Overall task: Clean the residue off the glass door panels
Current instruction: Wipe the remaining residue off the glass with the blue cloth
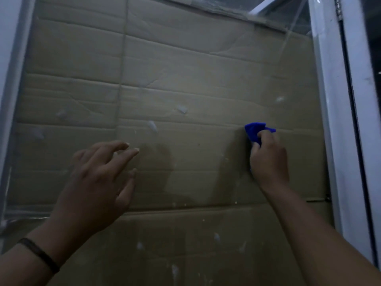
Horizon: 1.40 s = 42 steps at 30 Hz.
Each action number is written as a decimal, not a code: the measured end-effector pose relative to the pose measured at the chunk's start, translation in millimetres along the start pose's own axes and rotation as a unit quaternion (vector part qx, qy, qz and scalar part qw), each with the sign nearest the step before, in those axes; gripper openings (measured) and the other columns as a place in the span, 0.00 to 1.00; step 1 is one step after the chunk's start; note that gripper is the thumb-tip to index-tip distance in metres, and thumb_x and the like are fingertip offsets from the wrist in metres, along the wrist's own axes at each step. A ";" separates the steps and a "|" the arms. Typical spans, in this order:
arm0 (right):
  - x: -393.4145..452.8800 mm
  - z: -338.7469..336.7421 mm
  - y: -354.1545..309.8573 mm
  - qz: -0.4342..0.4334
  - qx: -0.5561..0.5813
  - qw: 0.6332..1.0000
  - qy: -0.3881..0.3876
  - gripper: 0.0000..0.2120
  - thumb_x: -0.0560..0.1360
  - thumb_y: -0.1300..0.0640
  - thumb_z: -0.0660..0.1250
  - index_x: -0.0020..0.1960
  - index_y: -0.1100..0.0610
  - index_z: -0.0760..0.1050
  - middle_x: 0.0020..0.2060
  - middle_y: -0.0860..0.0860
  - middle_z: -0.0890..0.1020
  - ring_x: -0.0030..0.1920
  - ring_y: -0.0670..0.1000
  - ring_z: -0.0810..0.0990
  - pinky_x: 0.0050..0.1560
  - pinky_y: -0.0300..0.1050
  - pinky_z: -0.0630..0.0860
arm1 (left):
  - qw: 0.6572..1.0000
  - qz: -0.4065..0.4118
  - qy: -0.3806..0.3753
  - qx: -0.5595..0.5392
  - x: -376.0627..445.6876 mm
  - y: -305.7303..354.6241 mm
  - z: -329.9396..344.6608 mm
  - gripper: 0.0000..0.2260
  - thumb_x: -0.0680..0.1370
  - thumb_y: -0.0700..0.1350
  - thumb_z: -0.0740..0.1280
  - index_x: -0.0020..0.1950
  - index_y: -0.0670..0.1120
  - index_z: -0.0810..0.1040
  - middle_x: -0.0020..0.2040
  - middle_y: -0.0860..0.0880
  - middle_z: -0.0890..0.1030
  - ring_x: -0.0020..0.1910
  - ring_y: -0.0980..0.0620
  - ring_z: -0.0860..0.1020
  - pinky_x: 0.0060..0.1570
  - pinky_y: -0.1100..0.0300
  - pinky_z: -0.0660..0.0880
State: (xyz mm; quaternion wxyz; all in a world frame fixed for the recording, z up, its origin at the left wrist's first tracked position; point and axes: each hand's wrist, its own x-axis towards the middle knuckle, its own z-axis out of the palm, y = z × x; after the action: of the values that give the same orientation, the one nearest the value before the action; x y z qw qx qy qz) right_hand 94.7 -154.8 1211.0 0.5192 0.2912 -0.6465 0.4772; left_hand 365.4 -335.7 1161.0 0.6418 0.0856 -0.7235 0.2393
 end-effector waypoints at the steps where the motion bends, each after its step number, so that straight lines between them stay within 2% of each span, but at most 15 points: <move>1: -2.7 3.7 -3.1 -0.007 -0.020 1.000 -0.002 0.08 0.75 0.65 0.61 0.53 0.66 0.72 0.51 0.64 0.74 0.48 0.64 0.74 0.42 0.48 0.65 | 1.000 0.003 -0.001 -0.001 -0.6 -7.0 -1.6 0.20 0.71 0.51 0.62 0.59 0.45 0.80 0.57 0.45 0.78 0.56 0.42 0.76 0.54 0.47 0.68; 5: -8.4 10.7 -10.8 -0.008 -0.068 0.998 -0.005 0.10 0.75 0.65 0.62 0.55 0.66 0.73 0.52 0.64 0.74 0.49 0.64 0.74 0.42 0.49 0.65 | 1.000 0.015 -0.008 -0.006 0.4 -30.5 -4.4 0.20 0.71 0.51 0.62 0.60 0.47 0.79 0.58 0.47 0.78 0.56 0.42 0.76 0.53 0.45 0.69; 9: -19.5 13.6 -34.1 0.004 -0.049 0.999 -0.007 0.09 0.75 0.66 0.61 0.54 0.65 0.73 0.52 0.64 0.75 0.50 0.63 0.73 0.45 0.50 0.66 | 1.000 0.017 -0.017 -0.002 0.9 -47.2 -5.2 0.20 0.71 0.52 0.63 0.61 0.49 0.78 0.59 0.49 0.79 0.58 0.44 0.75 0.53 0.46 0.69; 15: -64.4 23.8 -90.7 -0.131 0.029 0.987 -0.089 0.09 0.74 0.66 0.63 0.53 0.64 0.75 0.49 0.62 0.77 0.47 0.61 0.75 0.46 0.48 0.66 | 0.999 0.001 -0.025 -0.021 1.4 -45.7 -1.7 0.20 0.71 0.51 0.65 0.60 0.48 0.79 0.58 0.48 0.80 0.58 0.43 0.76 0.54 0.45 0.70; 17: -55.9 14.2 -85.4 -0.102 0.065 0.990 -0.077 0.08 0.73 0.66 0.63 0.52 0.63 0.76 0.47 0.61 0.78 0.47 0.59 0.75 0.43 0.43 0.63 | 0.999 0.005 -0.028 -0.023 0.4 -46.8 -2.1 0.20 0.71 0.51 0.64 0.60 0.48 0.79 0.58 0.48 0.79 0.58 0.44 0.75 0.54 0.46 0.69; 19: -38.6 1.2 -69.8 -0.020 0.082 0.996 -0.003 0.07 0.73 0.66 0.63 0.51 0.62 0.76 0.46 0.60 0.79 0.46 0.59 0.76 0.41 0.41 0.61 | 0.999 0.005 -0.019 -0.032 -1.3 -52.3 -4.2 0.19 0.71 0.52 0.64 0.61 0.50 0.78 0.58 0.49 0.79 0.57 0.44 0.76 0.54 0.45 0.70; 21: -24.2 -7.2 -55.0 0.046 0.059 0.996 0.047 0.08 0.74 0.65 0.62 0.51 0.62 0.75 0.48 0.61 0.78 0.47 0.60 0.75 0.41 0.41 0.61 | 0.999 0.004 -0.003 -0.046 -2.8 -59.9 -7.3 0.18 0.72 0.53 0.63 0.61 0.51 0.77 0.58 0.50 0.78 0.56 0.44 0.76 0.54 0.44 0.72; 22: -21.1 -6.9 -50.5 0.055 0.039 0.997 0.041 0.07 0.74 0.66 0.61 0.51 0.62 0.74 0.49 0.61 0.76 0.47 0.60 0.75 0.40 0.40 0.60 | 0.999 0.006 0.002 -0.052 -3.3 -63.7 -8.9 0.17 0.74 0.54 0.62 0.60 0.51 0.77 0.57 0.50 0.77 0.54 0.45 0.76 0.52 0.44 0.73; 26: -34.1 13.0 -60.1 0.013 -0.018 0.999 -0.029 0.07 0.74 0.66 0.61 0.51 0.64 0.73 0.49 0.62 0.74 0.47 0.62 0.74 0.40 0.42 0.58 | 0.997 0.003 -0.021 -0.078 -12.2 -85.9 -18.8 0.11 0.77 0.57 0.59 0.48 0.53 0.77 0.44 0.55 0.76 0.40 0.50 0.76 0.39 0.49 0.76; 30: -66.5 28.0 -93.7 -0.054 -0.014 0.998 -0.035 0.07 0.74 0.66 0.62 0.52 0.66 0.74 0.48 0.63 0.75 0.46 0.63 0.74 0.42 0.48 0.65 | 0.995 -0.056 -0.046 -0.066 -33.8 -101.6 -31.3 0.17 0.76 0.59 0.58 0.35 0.51 0.74 0.31 0.54 0.72 0.30 0.50 0.73 0.30 0.53 0.73; 34: -88.4 29.7 -122.2 -0.117 0.034 0.988 -0.094 0.08 0.74 0.65 0.64 0.52 0.64 0.75 0.48 0.61 0.77 0.47 0.60 0.75 0.44 0.45 0.64 | 0.992 -0.075 -0.095 -0.045 -42.3 -93.6 -49.3 0.19 0.75 0.58 0.58 0.28 0.50 0.72 0.25 0.54 0.68 0.25 0.52 0.70 0.25 0.58 0.69; 36: -83.1 24.9 -126.1 -0.095 0.045 0.991 -0.085 0.06 0.74 0.65 0.64 0.50 0.64 0.75 0.47 0.61 0.78 0.47 0.60 0.75 0.44 0.45 0.63 | 0.989 -0.086 -0.113 -0.036 -43.5 -86.6 -57.9 0.19 0.74 0.56 0.59 0.26 0.50 0.70 0.24 0.54 0.67 0.24 0.52 0.69 0.24 0.63 0.64; 38: -71.9 19.0 -124.8 -0.035 0.047 0.998 -0.027 0.06 0.74 0.64 0.62 0.49 0.63 0.74 0.46 0.62 0.77 0.46 0.61 0.75 0.43 0.44 0.62 | 0.987 -0.093 -0.123 -0.036 -45.5 -82.1 -63.1 0.19 0.75 0.53 0.62 0.25 0.49 0.68 0.24 0.54 0.67 0.23 0.54 0.67 0.24 0.66 0.60; 40: -62.5 16.1 -122.7 0.029 0.040 0.998 0.026 0.07 0.75 0.64 0.60 0.51 0.63 0.73 0.49 0.63 0.76 0.46 0.60 0.74 0.41 0.42 0.61 | 0.986 -0.096 -0.127 -0.051 -48.0 -80.4 -65.3 0.20 0.76 0.49 0.65 0.25 0.49 0.67 0.24 0.54 0.66 0.23 0.56 0.66 0.24 0.66 0.59; 42: -59.4 19.5 -122.9 0.060 0.017 0.998 0.019 0.08 0.75 0.65 0.60 0.52 0.64 0.73 0.52 0.63 0.75 0.48 0.61 0.74 0.43 0.43 0.61 | 0.984 -0.102 -0.132 -0.059 -48.3 -79.6 -64.9 0.19 0.75 0.48 0.66 0.25 0.48 0.67 0.24 0.54 0.67 0.23 0.56 0.66 0.24 0.65 0.60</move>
State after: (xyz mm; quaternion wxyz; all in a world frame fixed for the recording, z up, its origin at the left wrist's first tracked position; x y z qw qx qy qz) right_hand 211.5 -225.9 1193.2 0.4967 0.2517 -0.6446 0.5238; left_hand 465.2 -384.2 1136.9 0.5656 0.1519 -0.8023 0.1159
